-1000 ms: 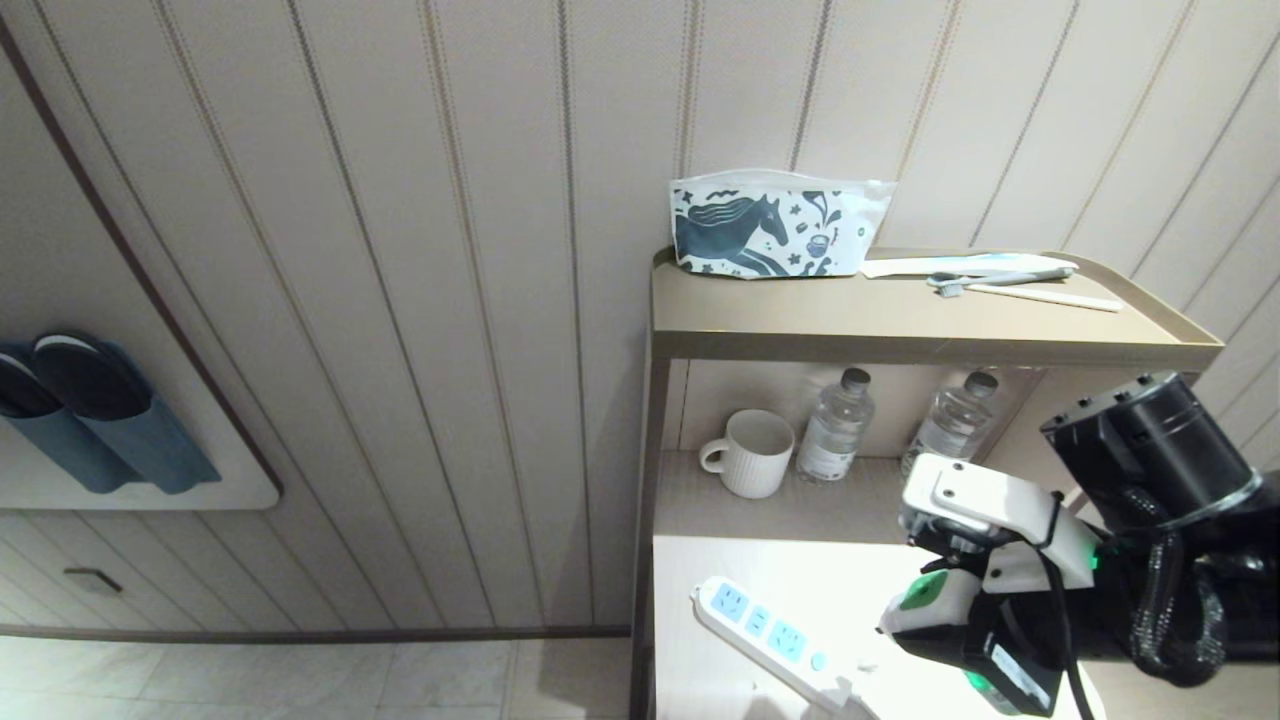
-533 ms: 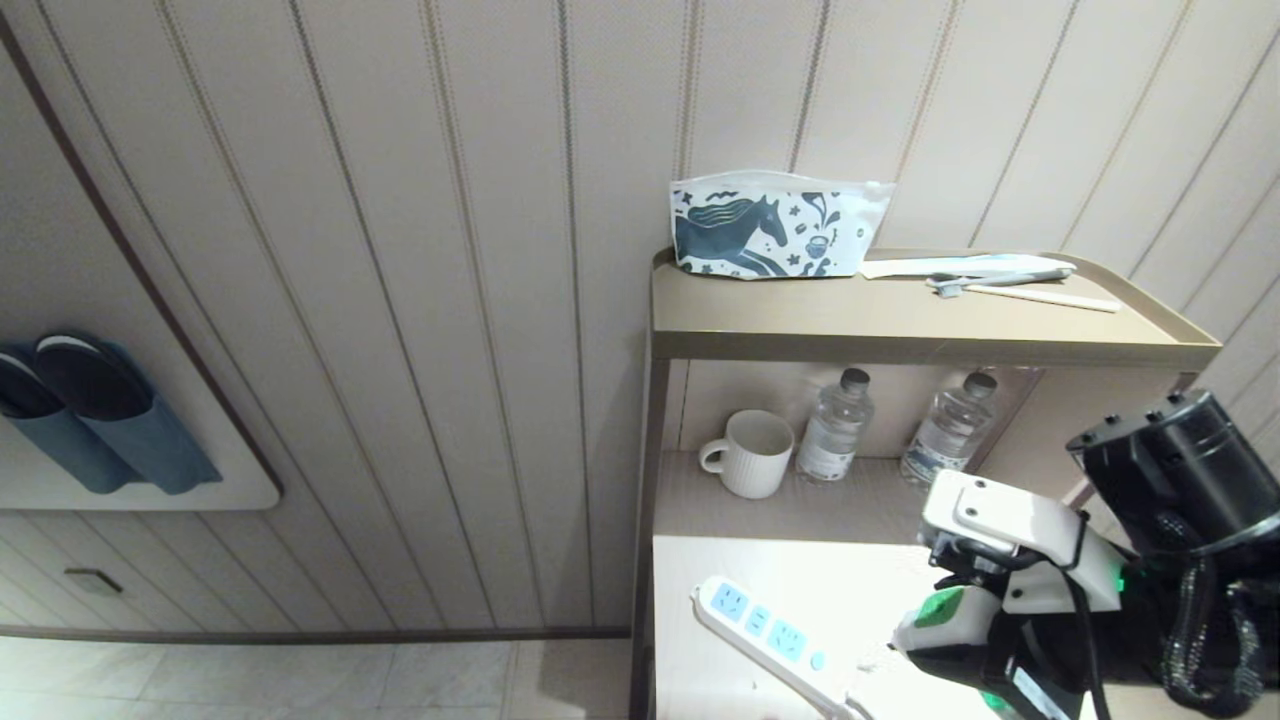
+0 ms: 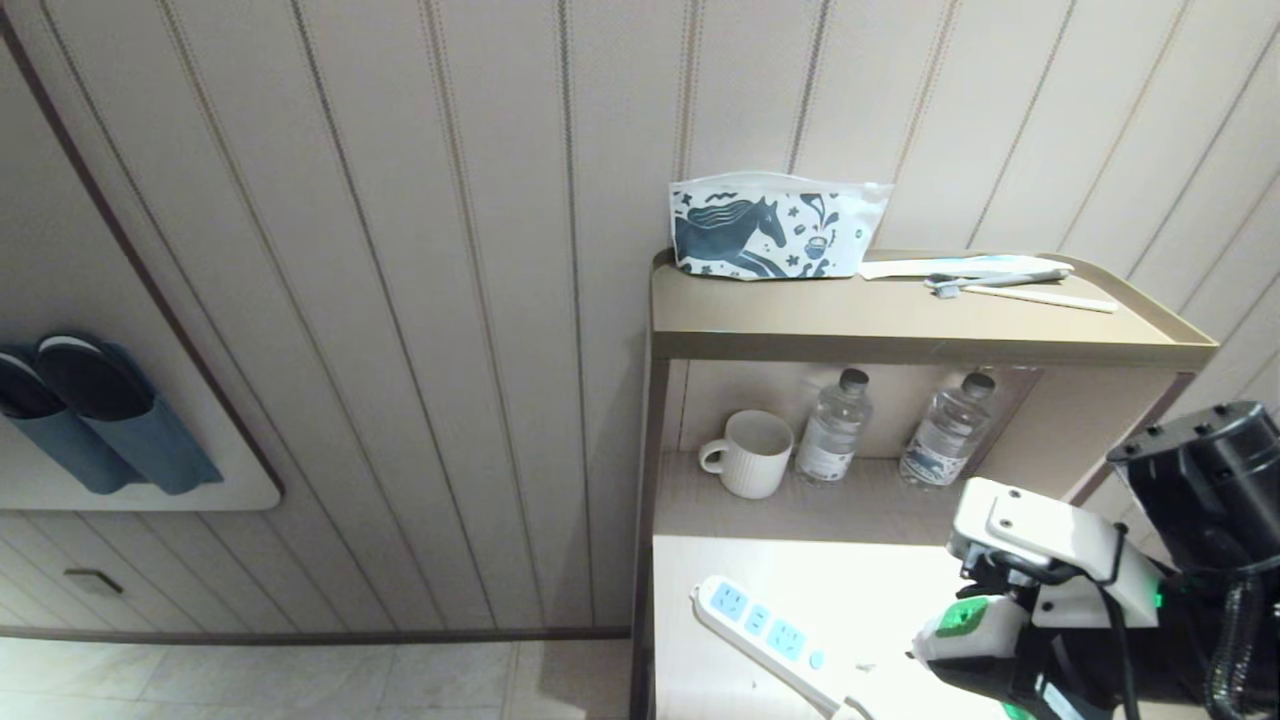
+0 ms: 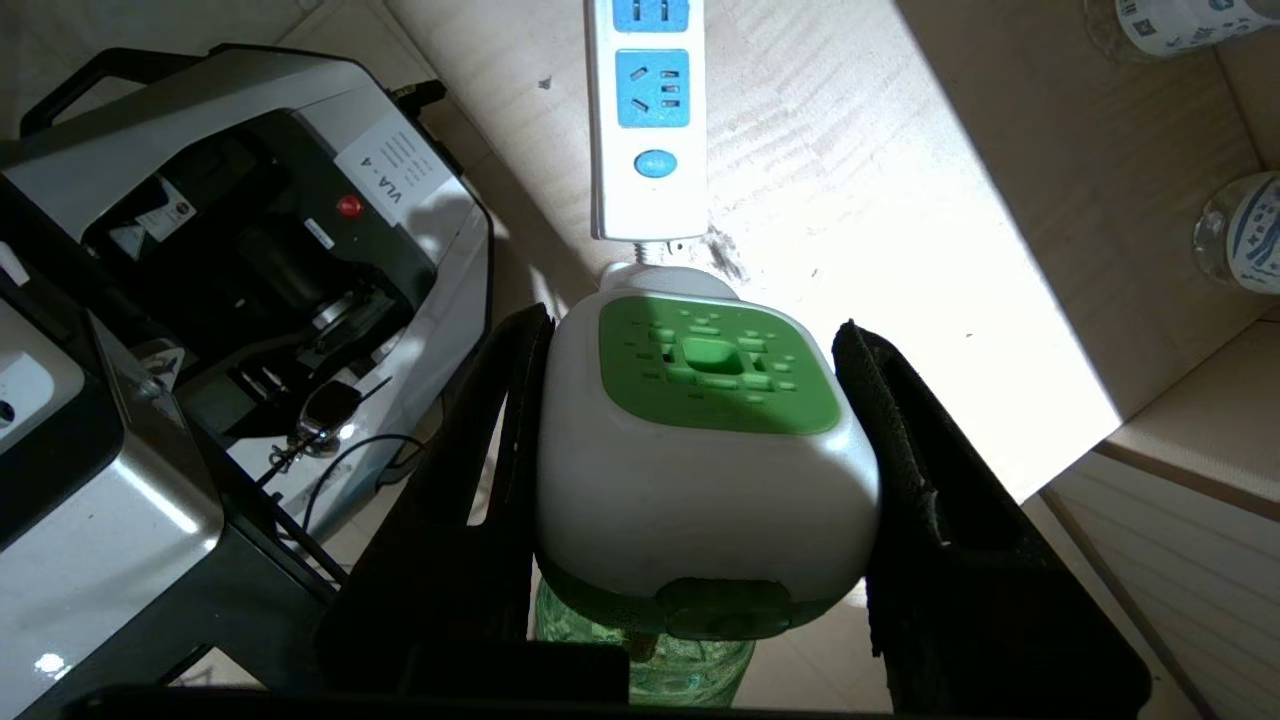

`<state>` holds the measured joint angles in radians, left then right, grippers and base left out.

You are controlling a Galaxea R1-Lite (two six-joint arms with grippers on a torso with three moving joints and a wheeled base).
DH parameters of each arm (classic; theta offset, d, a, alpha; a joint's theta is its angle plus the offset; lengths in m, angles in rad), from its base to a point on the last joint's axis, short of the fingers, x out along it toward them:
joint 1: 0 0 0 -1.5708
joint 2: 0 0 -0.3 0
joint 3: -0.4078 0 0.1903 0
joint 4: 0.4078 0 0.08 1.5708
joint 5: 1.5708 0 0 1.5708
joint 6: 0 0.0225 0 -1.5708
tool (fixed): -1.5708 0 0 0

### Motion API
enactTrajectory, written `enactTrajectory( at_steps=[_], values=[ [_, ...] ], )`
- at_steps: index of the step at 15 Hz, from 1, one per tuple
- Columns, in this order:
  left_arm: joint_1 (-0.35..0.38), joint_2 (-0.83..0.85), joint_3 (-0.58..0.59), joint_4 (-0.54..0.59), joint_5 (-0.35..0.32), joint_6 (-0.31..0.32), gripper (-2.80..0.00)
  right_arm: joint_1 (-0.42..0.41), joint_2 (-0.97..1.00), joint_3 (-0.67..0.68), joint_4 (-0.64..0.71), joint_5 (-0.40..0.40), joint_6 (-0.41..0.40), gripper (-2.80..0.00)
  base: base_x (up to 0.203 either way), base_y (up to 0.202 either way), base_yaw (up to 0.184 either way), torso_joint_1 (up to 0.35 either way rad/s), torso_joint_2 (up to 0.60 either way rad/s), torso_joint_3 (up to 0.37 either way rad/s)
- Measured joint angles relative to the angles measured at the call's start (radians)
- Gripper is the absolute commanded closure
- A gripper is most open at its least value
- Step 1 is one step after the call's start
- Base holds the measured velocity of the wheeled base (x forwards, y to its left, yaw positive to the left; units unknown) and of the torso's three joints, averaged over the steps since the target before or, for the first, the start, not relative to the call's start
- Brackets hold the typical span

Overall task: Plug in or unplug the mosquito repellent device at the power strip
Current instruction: Place the mosquito repellent liquid on the table

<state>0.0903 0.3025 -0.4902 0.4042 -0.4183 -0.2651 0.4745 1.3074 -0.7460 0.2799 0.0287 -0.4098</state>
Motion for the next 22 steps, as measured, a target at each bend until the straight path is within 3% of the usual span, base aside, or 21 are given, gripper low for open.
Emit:
enactTrajectory(
  at_steps=[2,3,7,10,12,15,18,22],
  values=[
    [-0.019,-0.012,0.108,-0.127,0.068,0.081,0.0,0.0,-0.003,0.002,-0.001,0.0,0.0,0.0,0.0,0.0,0.0,0.0,0.0,0.0],
    [-0.039,-0.013,0.14,-0.177,0.068,0.098,0.0,-0.001,-0.005,0.004,0.001,0.0,0.0,0.0,0.0,0.0,0.0,0.0,0.0,0.0],
    [-0.072,-0.101,0.22,-0.148,0.093,0.139,0.0,-0.006,-0.016,0.009,0.001,0.001,0.0,0.0,0.0,0.0,0.0,0.0,0.0,0.0],
    [-0.081,-0.208,0.348,-0.202,0.262,0.297,0.0,-0.018,-0.027,0.017,-0.001,0.001,0.003,0.0,0.0,0.0,0.0,0.0,0.0,0.0],
    [-0.083,-0.262,0.426,-0.304,0.368,0.35,0.0,-0.035,-0.044,0.019,-0.002,0.002,0.026,0.0,0.0,0.0,0.0,0.0,0.0,0.0],
    [-0.083,-0.293,0.479,-0.38,0.404,0.32,0.0,-0.044,-0.09,0.017,-0.007,0.003,0.127,0.0,0.0,0.0,0.0,0.0,0.0,0.0],
    [-0.085,-0.301,0.488,-0.379,0.387,0.365,0.0,-0.057,-0.181,0.052,-0.063,0.002,0.217,0.0,0.0,0.0,0.0,0.0,0.0,0.0],
    [-0.086,-0.302,0.49,-0.38,0.4,0.293,0.0,-0.151,-0.325,0.19,-0.18,-0.004,0.279,0.0,0.0,0.0,0.0,0.0,0.0,0.0]
  ],
)
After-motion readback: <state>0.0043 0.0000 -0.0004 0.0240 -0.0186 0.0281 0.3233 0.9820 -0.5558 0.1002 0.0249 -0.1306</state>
